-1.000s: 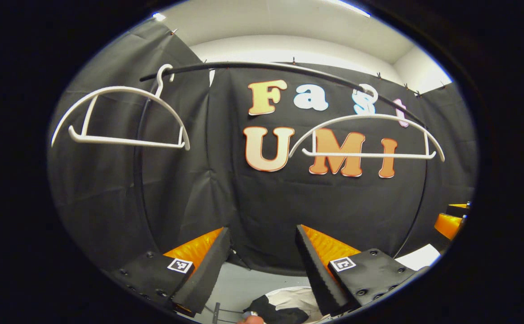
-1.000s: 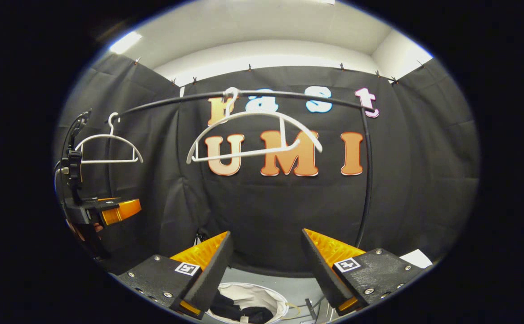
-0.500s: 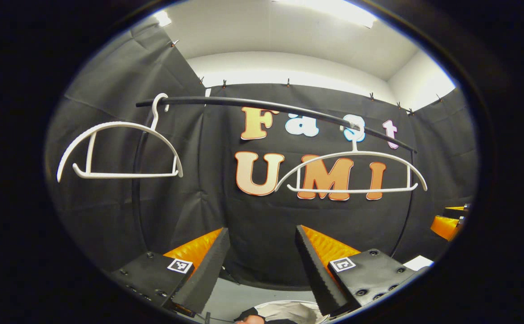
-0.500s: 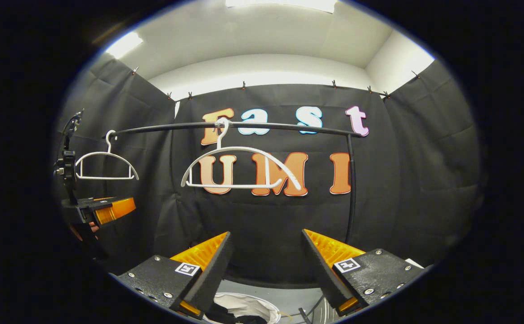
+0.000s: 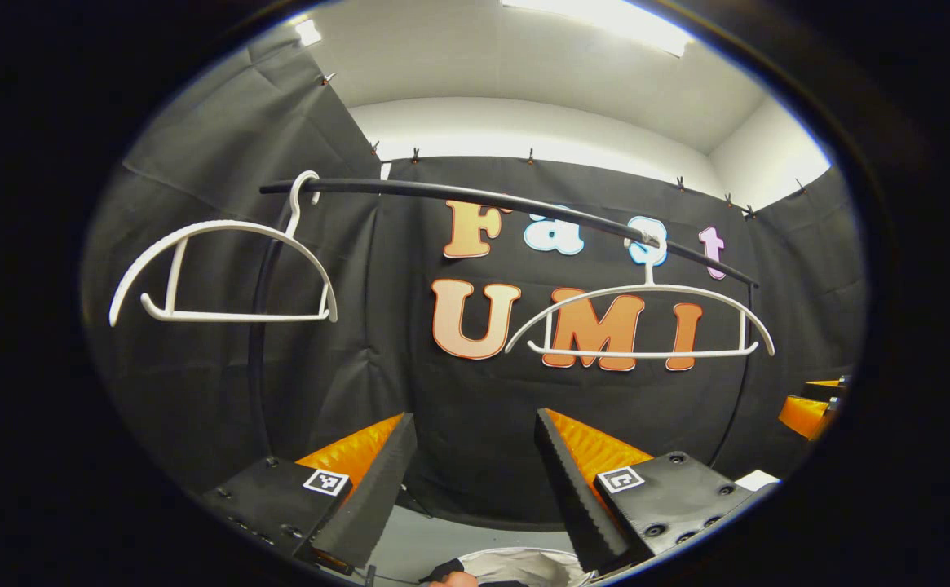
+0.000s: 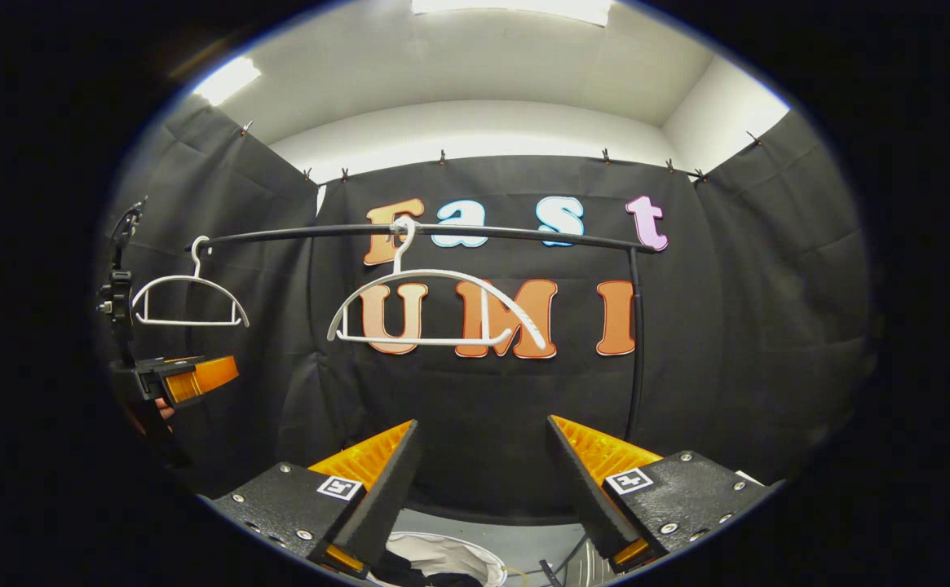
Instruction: Grasp the clothes on the hanger with both hands and then place them into the laundry hamper below.
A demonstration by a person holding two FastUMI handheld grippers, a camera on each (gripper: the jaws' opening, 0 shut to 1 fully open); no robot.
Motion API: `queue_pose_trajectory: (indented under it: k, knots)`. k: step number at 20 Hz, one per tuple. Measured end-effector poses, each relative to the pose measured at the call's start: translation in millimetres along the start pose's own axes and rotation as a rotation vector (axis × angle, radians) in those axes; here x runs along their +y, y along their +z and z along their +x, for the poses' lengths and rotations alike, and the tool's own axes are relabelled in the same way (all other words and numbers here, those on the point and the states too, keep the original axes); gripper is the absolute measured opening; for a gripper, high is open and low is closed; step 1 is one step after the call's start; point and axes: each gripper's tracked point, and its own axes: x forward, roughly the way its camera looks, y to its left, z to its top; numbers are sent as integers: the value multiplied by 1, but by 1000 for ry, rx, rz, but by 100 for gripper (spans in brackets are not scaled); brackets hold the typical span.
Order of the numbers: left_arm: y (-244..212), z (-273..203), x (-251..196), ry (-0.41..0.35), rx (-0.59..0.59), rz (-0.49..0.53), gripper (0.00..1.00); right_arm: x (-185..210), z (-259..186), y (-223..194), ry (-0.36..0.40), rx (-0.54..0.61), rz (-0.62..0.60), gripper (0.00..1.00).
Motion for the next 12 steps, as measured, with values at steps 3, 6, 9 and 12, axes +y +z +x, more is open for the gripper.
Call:
queue_pose_trajectory:
  k: [3,6,9,12]
  knots:
    - [2,1,-1,-8,-1,-5,94,3,-1,-3,4,9,-4,93]
    - [1,1,0,-14,0,-6,95,8,-1,-4,10,15,-2,93]
    - [1,0,-1,-19,-2,-5,94,8,0,-4,10,12,-14,93]
    - [1,-1,0,-22,-4,-4,94,9,1,-2,12,8,-10,93]
